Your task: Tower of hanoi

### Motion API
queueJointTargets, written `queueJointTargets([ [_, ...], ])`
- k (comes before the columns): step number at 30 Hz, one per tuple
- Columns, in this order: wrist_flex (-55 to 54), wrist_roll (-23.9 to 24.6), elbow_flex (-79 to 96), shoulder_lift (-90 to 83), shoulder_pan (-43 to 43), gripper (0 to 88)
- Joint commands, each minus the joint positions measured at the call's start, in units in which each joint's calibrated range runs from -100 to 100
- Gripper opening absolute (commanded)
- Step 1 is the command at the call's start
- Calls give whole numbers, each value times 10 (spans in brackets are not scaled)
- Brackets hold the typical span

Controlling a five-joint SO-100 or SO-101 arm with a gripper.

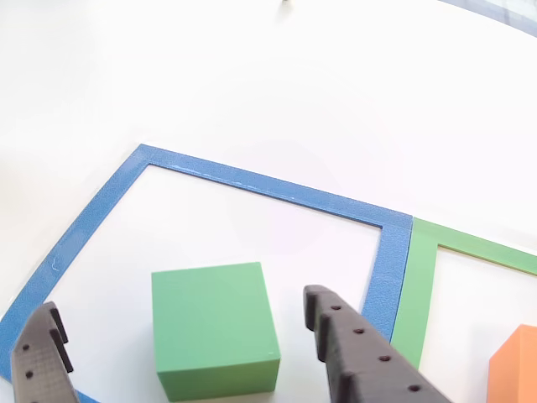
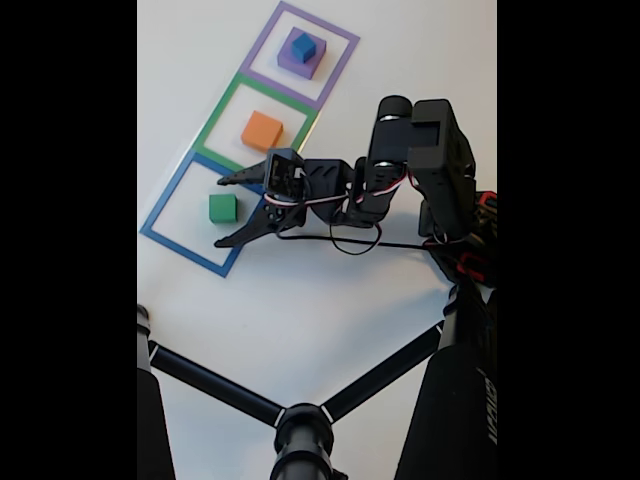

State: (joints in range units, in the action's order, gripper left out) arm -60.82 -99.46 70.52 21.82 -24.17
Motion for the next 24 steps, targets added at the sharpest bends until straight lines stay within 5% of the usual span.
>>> queueJointTargets([
  [1,-13,-5,-14,3,-6,333],
  [24,3,-5,-14,16,-25,116],
])
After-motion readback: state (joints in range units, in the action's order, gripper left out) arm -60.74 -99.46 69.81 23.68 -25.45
